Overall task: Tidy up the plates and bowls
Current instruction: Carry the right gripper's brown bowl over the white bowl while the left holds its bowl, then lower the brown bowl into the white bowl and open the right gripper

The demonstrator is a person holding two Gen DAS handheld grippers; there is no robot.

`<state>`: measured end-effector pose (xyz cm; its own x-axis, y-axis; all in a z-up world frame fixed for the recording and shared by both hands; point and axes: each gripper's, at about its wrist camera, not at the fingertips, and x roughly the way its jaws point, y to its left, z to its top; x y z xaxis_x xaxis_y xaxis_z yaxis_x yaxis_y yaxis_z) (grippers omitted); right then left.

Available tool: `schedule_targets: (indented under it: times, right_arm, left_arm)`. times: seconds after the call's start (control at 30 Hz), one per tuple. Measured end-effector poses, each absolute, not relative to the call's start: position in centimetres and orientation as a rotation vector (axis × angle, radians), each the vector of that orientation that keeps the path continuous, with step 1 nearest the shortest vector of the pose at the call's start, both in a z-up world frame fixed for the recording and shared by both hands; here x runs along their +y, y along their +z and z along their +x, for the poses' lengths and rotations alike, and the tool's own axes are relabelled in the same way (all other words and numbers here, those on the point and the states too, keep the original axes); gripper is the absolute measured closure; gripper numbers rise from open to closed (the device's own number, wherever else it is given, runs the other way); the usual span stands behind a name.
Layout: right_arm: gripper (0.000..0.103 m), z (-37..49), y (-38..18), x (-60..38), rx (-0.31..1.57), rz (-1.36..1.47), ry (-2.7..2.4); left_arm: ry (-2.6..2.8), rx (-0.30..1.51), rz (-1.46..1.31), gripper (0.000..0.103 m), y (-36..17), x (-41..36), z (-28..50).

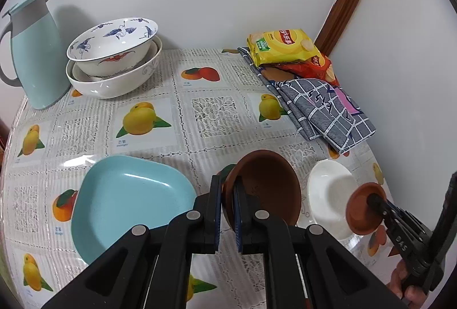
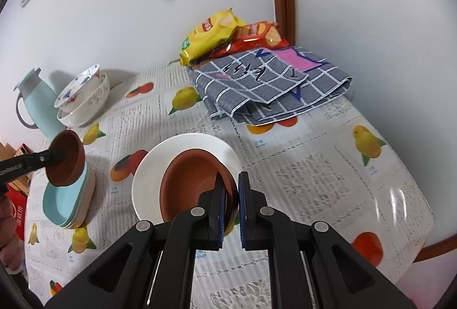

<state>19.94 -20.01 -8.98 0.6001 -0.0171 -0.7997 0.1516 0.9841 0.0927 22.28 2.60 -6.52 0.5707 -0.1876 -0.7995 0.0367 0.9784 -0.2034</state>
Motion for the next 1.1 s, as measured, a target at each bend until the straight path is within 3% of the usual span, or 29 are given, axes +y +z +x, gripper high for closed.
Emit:
schedule_targets:
  times: [1.1]
  right_arm:
    - [0.095, 25.0, -14.1, -16.1, 1.074, -0.067, -0.144]
  left_arm:
    - [-0.183, 0.977, -0.135, 0.095, -8.1, 1.9, 23.6]
